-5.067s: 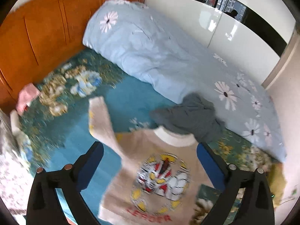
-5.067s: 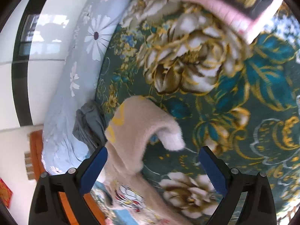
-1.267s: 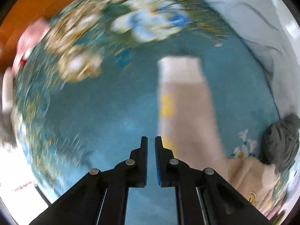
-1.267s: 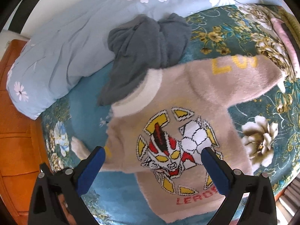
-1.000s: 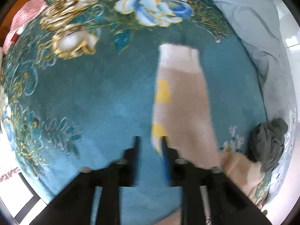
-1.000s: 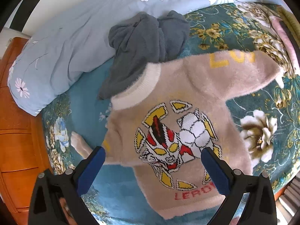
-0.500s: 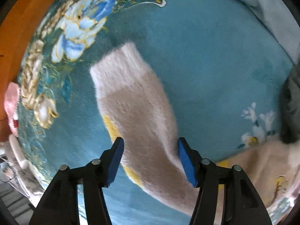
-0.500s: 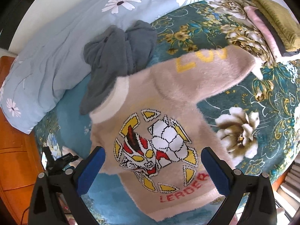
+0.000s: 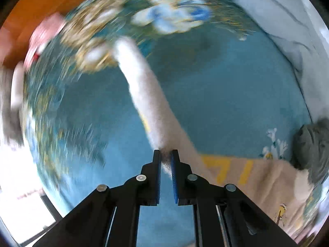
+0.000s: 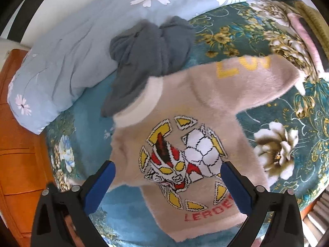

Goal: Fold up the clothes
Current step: 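Fold the sleeve held by the left gripper across the sweater front, then grasp the other sleeve cuff with the right gripper and fold it across the front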

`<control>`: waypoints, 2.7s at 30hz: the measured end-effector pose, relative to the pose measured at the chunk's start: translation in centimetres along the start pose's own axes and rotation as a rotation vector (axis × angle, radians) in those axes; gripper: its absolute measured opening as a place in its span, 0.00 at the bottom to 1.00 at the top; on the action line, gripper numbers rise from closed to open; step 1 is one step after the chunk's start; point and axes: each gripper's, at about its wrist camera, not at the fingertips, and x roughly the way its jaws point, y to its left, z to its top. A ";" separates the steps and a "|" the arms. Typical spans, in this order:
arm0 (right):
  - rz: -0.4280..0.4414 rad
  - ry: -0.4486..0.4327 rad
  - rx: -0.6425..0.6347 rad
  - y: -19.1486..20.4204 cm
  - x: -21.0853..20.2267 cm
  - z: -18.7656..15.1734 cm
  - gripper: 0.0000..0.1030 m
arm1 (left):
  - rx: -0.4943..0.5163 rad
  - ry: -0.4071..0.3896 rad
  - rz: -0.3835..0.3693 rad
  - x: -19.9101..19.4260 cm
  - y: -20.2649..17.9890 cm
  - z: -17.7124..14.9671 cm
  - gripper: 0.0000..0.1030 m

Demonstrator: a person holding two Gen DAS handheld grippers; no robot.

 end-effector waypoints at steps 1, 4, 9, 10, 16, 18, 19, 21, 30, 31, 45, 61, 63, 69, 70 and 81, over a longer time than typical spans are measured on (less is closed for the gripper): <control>0.005 0.002 0.000 0.0 0.0 -0.2 1.00 | -0.030 0.019 -0.012 0.4 0.7 -0.4 0.10; 0.011 0.006 -0.008 -0.1 -0.2 -0.6 1.00 | -0.130 0.116 -0.074 2.4 4.0 -2.5 0.12; 0.003 0.002 -0.008 -1.2 -0.9 -1.1 1.00 | -0.346 0.201 -0.225 5.2 8.7 -3.7 0.29; 0.002 0.001 -0.001 -1.5 -1.1 -1.2 1.00 | -0.391 0.214 -0.257 5.8 9.6 -3.8 0.29; -0.013 -0.004 0.028 -3.1 -1.8 -1.6 1.00 | -0.391 0.212 -0.268 6.1 10.3 -2.4 0.01; -0.013 -0.006 0.048 -3.5 -1.9 -1.7 1.00 | -0.313 0.151 -0.252 4.7 9.2 -1.3 0.01; -0.010 -0.008 0.059 -3.7 -2.0 -1.7 1.00 | -0.274 0.120 -0.243 4.0 8.6 -0.8 0.00; -0.004 -0.010 0.077 -3.8 -2.0 -1.7 1.00 | -0.197 0.050 -0.230 2.3 7.5 0.6 0.00; 0.005 -0.022 0.088 -3.3 -1.8 -1.9 1.00 | -0.037 -0.137 -0.269 -2.1 7.6 7.2 0.00; 0.004 -0.021 0.091 -3.4 -1.7 -2.0 1.00 | -0.032 -0.128 -0.274 -1.8 7.8 7.3 0.00; -0.017 -0.075 0.043 -5.9 -3.4 -2.5 1.00 | 0.260 0.150 -0.344 -1.2 -0.2 -3.7 0.10; 0.206 -0.234 0.418 -30.8 -7.6 9.6 1.00 | 0.241 -0.131 -0.234 -14.1 -4.5 -10.8 0.31; 0.238 -0.203 0.454 -33.3 -6.0 10.4 0.95 | 0.240 -0.145 -0.201 -15.3 -4.8 -11.7 0.31; 0.397 -0.143 0.673 -38.0 -0.9 11.1 0.85 | 0.206 -0.193 -0.143 -18.5 -5.2 -12.6 0.31; 0.414 -0.132 0.694 -38.2 -0.1 11.3 0.84 | 0.201 -0.198 -0.134 -18.9 -5.3 -12.6 0.31; 0.425 -0.107 0.900 -39.0 5.7 12.9 0.45 | 0.171 -0.197 -0.085 -19.7 -5.4 -12.6 0.31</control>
